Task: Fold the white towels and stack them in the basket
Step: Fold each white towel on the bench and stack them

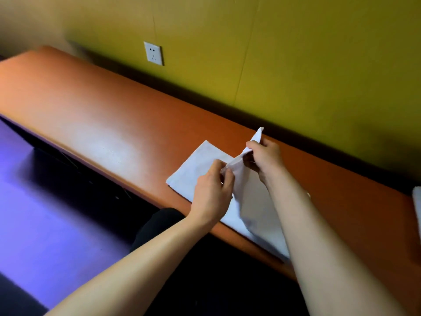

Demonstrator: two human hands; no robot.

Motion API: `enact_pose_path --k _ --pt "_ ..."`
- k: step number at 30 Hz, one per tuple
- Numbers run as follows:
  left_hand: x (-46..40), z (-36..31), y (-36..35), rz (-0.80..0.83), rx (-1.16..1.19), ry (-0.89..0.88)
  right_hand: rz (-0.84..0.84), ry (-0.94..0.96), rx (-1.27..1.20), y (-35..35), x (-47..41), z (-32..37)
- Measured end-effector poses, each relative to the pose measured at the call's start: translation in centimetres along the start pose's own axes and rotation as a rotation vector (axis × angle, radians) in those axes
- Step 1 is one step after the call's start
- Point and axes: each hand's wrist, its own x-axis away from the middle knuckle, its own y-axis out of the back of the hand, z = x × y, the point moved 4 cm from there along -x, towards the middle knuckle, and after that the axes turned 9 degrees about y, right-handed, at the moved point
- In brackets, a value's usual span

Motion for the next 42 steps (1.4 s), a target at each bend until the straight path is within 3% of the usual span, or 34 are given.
enact_pose_path --k 9,13,17,20,25,29,31,34,36,42 --pt "-4.7 7.3 6.0 -0.131 0.005 0.130 0.068 0.044 0.111 -10.8 -0.9 -0.6" --pt "-6.4 10.7 7.1 -0.129 -0.100 0.237 0.096 0.058 0.167 -13.4 -0.7 -1.8" --pt "-7.6 13.7 7.9 -0.089 -0.330 0.326 0.156 0.009 0.291 -11.7 0.6 -4.2" --pt "-7.6 14.8 8.5 -0.109 -0.452 0.335 0.161 0.104 0.487 -7.0 2.4 -6.0" --pt "-6.9 13.7 7.9 -0.108 -0.559 0.214 0.089 0.313 0.916 2.6 6.1 -9.6" --pt "-5.0 9.9 4.4 -0.017 -0.792 -0.191 0.065 0.428 1.062 8.2 7.6 -12.1" --pt "-2.9 7.9 1.5 0.142 -0.788 -0.327 0.121 0.421 1.098 10.2 7.3 -12.7" --pt "0.4 6.8 -3.0 0.401 -0.889 -0.268 0.251 0.387 1.201 11.8 7.2 -13.9" --pt "1.7 6.7 -5.1 0.396 -1.008 -0.216 0.252 0.394 1.219 12.7 7.6 -14.6" --pt "2.0 6.6 -9.8 0.437 -1.139 -0.354 -0.053 0.378 1.241 16.3 11.0 -14.9"
